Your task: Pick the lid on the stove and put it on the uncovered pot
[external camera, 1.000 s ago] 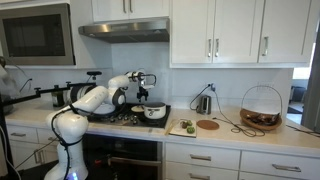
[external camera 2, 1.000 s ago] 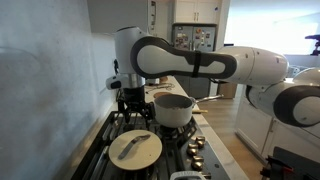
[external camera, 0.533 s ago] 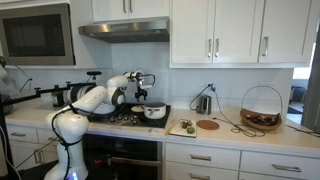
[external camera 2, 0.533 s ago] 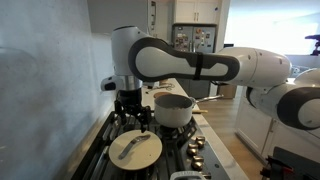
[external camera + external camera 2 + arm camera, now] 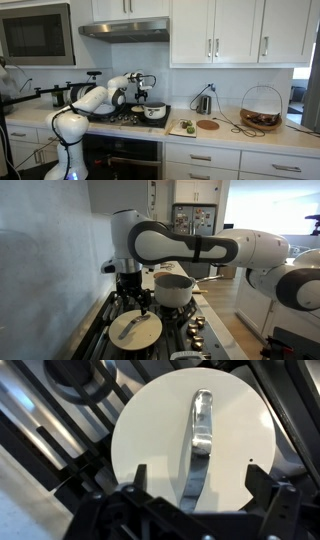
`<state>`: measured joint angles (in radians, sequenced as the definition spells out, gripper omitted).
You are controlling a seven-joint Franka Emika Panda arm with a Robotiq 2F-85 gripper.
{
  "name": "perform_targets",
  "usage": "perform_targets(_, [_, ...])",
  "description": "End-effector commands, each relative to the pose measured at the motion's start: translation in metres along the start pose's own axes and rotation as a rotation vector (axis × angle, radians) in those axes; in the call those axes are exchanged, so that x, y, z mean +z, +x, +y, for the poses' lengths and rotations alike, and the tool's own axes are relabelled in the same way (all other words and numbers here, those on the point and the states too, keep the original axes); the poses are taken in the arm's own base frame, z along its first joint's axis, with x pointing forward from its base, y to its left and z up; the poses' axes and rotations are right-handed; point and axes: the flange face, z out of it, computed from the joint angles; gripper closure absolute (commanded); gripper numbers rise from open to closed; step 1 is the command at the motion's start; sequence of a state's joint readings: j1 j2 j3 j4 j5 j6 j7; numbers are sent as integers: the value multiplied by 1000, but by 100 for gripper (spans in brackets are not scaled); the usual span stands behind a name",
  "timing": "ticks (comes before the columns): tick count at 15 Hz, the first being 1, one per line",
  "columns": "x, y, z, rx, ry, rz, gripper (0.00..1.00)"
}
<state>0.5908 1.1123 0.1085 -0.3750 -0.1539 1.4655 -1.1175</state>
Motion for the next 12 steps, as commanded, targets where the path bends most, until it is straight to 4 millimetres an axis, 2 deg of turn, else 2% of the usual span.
perform_targets(1, [16,-4,0,44,38,-16,0])
perform_targets(6, [44,-4,2,47,78,-28,0])
perform_targets(12, [52,-1,1,56,89,-29,0])
